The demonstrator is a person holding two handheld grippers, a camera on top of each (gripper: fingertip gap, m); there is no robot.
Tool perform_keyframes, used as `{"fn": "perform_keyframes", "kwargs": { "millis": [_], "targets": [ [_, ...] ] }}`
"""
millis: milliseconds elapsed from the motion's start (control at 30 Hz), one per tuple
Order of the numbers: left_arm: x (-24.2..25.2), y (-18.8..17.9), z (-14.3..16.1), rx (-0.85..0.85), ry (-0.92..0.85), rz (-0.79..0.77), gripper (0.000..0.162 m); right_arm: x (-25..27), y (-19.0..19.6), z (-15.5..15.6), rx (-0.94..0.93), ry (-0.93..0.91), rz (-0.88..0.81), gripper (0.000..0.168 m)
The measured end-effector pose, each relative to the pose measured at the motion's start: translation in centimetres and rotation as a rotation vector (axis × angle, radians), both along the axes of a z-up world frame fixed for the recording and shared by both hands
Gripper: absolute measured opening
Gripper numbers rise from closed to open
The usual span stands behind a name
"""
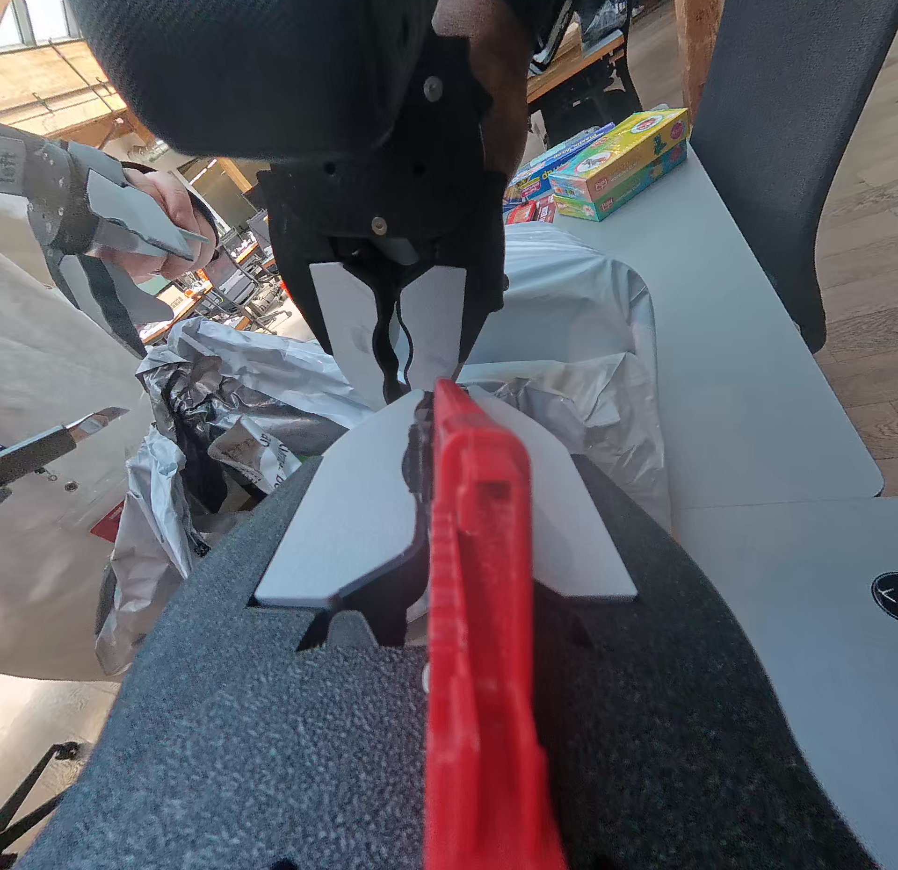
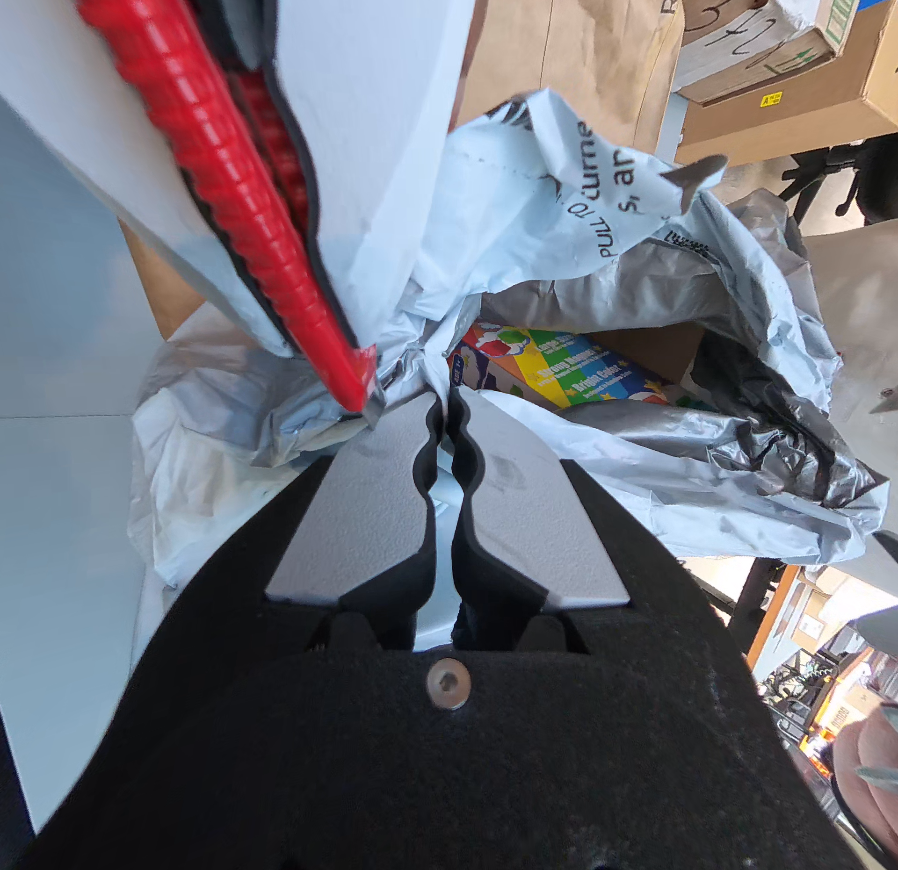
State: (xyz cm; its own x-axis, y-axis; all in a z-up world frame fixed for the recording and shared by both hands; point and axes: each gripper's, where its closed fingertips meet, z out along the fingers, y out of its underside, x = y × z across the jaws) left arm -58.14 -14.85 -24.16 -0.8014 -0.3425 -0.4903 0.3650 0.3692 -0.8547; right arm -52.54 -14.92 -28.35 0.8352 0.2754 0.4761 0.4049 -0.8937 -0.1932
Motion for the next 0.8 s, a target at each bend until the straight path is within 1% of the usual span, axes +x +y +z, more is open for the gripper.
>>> {"fn": "perform_keyframes", "kwargs": {
  "millis": [167, 367, 600, 700, 800],
  "targets": [
    [-0.8, -0.1, -0.1, 0.028, -0.016, -0.048, 0.011, -0.1, 0.3, 0.0, 0.003, 0.003, 0.003, 0.0],
    [-0.8, -0.2, -0.4, 0.051, -0.026, -0.053, 0.011, -0.4, 0.3, -0.3, -0.001, 0.014, 0.009, 0.0],
    [-0.3, 0.5, -1.6, 0.131, -0.064, -0.059, 0.011, -0.9, 0.3, -0.5, -0.016, 0.029, 0.029, 0.0],
    [0.1, 0.9, -1.8, 0.136, -0.051, -0.043, 0.012, -0.9, 0.3, -0.6, -0.021, 0.023, 0.027, 0.0],
    [0.5, 2.0, -2.3, 0.144, -0.023, 0.007, 0.012, -0.8, -0.1, -0.5, -0.033, 0.013, 0.031, 0.0]
  ]
}}
